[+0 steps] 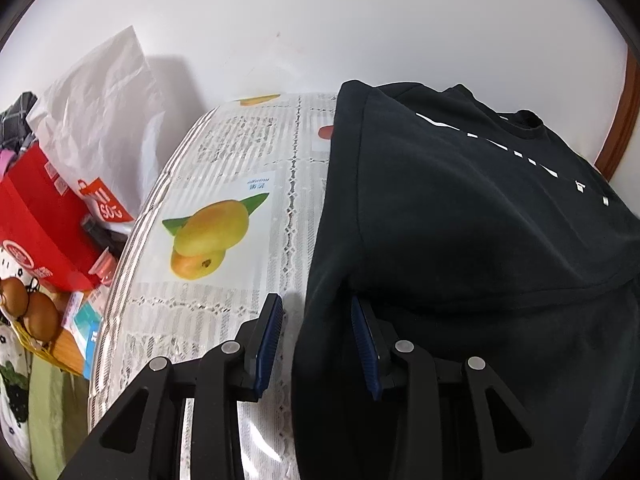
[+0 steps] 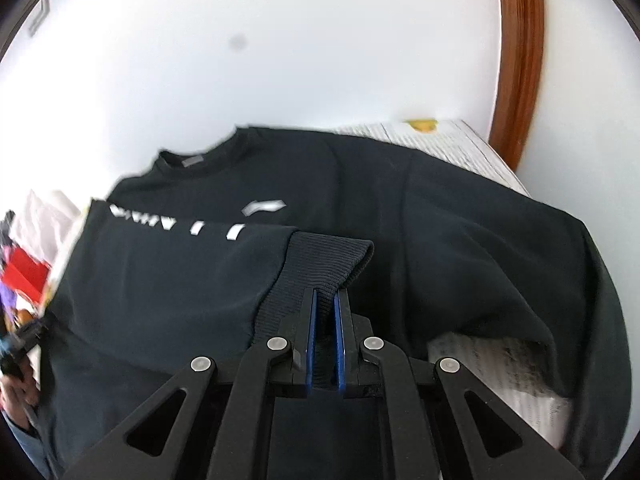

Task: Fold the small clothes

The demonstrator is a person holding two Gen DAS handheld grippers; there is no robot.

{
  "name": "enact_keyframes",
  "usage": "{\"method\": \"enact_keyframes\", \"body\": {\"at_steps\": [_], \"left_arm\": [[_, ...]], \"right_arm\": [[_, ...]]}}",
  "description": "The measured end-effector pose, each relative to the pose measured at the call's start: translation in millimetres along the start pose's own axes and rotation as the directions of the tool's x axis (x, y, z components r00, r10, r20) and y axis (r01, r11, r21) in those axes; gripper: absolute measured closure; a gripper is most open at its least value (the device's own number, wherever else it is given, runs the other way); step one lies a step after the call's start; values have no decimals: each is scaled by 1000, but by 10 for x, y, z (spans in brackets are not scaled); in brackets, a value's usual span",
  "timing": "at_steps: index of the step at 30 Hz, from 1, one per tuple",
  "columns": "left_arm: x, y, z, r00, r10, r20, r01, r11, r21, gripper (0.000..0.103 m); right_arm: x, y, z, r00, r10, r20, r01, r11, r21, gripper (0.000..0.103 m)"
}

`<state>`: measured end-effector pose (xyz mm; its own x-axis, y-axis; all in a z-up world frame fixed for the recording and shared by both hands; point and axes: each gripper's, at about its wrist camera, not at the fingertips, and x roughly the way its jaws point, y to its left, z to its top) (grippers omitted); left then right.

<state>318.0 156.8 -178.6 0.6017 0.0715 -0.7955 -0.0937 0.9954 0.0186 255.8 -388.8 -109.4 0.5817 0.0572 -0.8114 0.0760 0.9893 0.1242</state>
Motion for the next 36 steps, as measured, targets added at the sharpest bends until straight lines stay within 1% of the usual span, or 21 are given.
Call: {"method": "enact_keyframes", "body": {"at_steps": [2, 3, 4, 6, 7, 8, 9, 10, 12, 14, 16, 19, 23, 25, 26, 27, 29, 31, 32, 33, 36], "left_arm": [[-47, 20, -25, 1000, -4, -12, 3, 1000, -17, 69], [-74, 17, -47, 1000, -11, -16, 11, 1000, -19, 69], [-97, 12, -69, 1000, -15, -19, 14, 1000, -19, 69], [-152, -5, -127, 1000, -14, -27, 13, 1000, -17, 62], [-186, -20, -166, 1000, -12, -28, 11, 1000, -9, 59], [-213, -33, -198, 1000, -6, -27, 6, 1000, -2, 55], [-241, -44, -231, 1000, 1, -23, -1, 1000, 3, 54], [-276, -55, -275, 1000, 2, -20, -2, 1000, 7, 54], [-334, -69, -348, 1000, -14, -21, 14, 1000, 7, 54], [-386, -85, -420, 1000, -26, -17, 26, 1000, 6, 52], [-423, -110, -502, 1000, -25, -14, 25, 1000, 7, 50], [-446, -153, -626, 1000, -7, -8, 7, 1000, 19, 50], [-500, -143, -738, 1000, 4, 15, -4, 1000, 3, 48], [-517, -129, -780, 1000, 12, 16, -12, 1000, -14, 42], [-521, -126, -800, 1000, 14, 17, -14, 1000, -20, 36], [-523, -115, -824, 1000, 18, 24, -17, 999, -29, 31], [-521, -82, -844, 999, 20, 29, -18, 999, -45, 28], [-497, -48, -839, 1000, 17, 19, -16, 998, -59, 20], [-478, -38, -840, 1000, 29, 9, -28, 997, -66, 6], [-445, -12, -837, 998, 55, -9, -55, 995, -83, 0], [-436, 42, -847, 999, 36, -14, -37, 994, -105, 0]], "right_arm": [[110, -19, -60, 999, -29, -39, 29, 1000, 7, 93], [147, -8, -98, 997, -60, -54, 61, 998, 7, 92], [130, 23, -127, 996, -74, -49, 74, 997, 5, 92], [-2, 73, -213, 998, -63, -23, 63, 998, 5, 89], [-78, 109, -252, 998, -63, -8, 63, 998, 0, 85], [-141, 109, -282, 998, -68, 4, 68, 998, -5, 76], [-237, 150, -330, 996, -81, 25, 81, 997, -18, 72], [-310, 181, -367, 994, -96, 44, 97, 995, -33, 64], [-469, 196, -452, 989, -125, 79, 130, 990, -55, 59], [-601, 175, -533, 985, -139, 101, 146, 988, -59, 48], [-770, 115, -640, 979, -159, 127, 167, 985, -51, 46], [-989, -7, -854, 961, -223, 161, 230, 973, -25, 45], [-1168, -206, -1125, 954, -251, 163, 254, 967, 4, 45], [-1222, -311, -1302, 958, -240, 155, 238, 971, 32, 45], [-1228, -338, -1365, 963, -226, 148, 222, 974, 44, 45], [-1223, -367, -1457, 971, -196, 136, 189, 980, 64, 45], [-1169, -360, -1605, 981, -141, 135, 130, 988, 85, 45], [-1075, -312, -1717, 984, -123, 130, 112, 990, 85, 45], [-1010, -273, -1766, 985, -114, 126, 105, 991, 80, 45], [-961, -240, -1792, 986, -113, 123, 104, 992, 77, 45], [-781, -153, -1839, 986, -133, 104, 126, 989, 76, 45]]}}
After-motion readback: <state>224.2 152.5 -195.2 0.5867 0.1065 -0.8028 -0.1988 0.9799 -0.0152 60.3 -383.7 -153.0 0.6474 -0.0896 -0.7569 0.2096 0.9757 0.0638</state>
